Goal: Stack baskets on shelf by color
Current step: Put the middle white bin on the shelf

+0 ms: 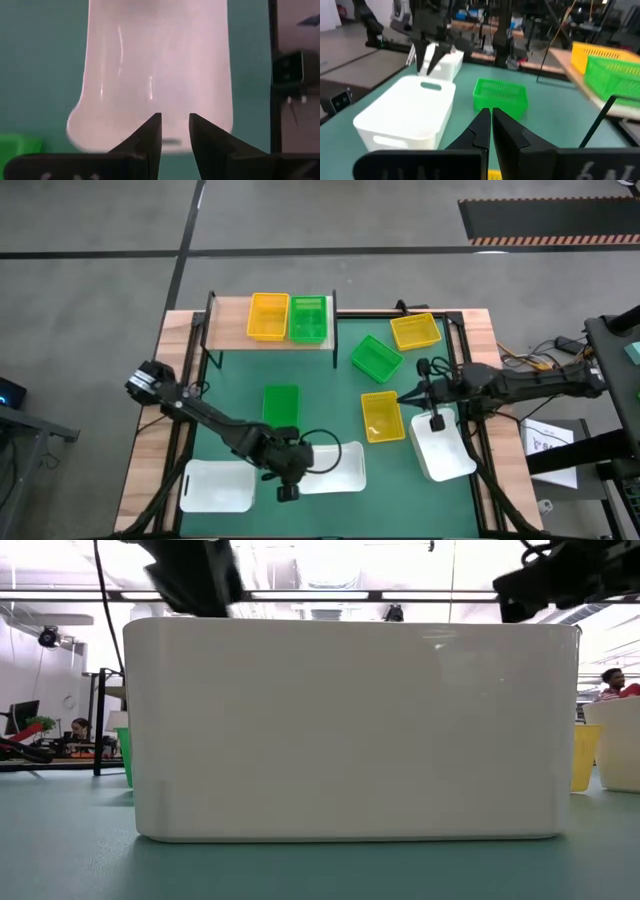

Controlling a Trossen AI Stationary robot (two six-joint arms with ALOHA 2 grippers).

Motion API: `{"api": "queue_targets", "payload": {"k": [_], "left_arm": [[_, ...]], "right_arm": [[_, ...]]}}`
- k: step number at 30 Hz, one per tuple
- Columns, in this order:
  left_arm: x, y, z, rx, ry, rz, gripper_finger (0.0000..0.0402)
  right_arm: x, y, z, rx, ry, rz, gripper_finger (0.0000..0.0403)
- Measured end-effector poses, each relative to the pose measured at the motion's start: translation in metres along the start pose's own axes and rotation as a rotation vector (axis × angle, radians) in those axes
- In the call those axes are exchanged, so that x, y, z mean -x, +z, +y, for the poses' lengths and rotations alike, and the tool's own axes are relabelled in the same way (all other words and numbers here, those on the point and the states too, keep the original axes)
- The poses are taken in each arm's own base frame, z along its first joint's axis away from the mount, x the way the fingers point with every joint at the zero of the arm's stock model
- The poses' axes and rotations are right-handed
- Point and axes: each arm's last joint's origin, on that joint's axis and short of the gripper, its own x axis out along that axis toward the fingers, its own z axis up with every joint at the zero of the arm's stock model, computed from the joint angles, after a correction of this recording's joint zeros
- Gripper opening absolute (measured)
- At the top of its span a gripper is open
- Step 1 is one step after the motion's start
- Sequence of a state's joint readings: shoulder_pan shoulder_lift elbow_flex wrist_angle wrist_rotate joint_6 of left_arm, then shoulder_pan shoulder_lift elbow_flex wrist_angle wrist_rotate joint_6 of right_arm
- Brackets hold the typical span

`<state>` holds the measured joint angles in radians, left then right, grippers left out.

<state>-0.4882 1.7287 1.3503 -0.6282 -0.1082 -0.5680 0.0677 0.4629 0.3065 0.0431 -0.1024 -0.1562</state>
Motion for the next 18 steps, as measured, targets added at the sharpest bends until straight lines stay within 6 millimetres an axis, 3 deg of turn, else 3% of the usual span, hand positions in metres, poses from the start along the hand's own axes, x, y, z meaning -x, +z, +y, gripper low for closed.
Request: {"api": "queue_targets", "payload": {"k": [8,12,18], "left_arm": [[-0.018,0.027,-0.019,-0.125,-0.080,-0.091,0.0082],[-0.017,0.037,-0.024,-0.170,-0.087,-0.123,0.0082],[-0.035,0.035,-0.022,-0.168,-0.073,-0.103,0.0088]], "right_arm": [[0.000,0.000,0.000,-0.005,0.000,-0.001,0.0011],[0.000,0.000,0.000,0.011,0.000,-0.001,0.0011],[0.000,0.000,0.000,0.017,0.001,-0.002,0.0011]]}}
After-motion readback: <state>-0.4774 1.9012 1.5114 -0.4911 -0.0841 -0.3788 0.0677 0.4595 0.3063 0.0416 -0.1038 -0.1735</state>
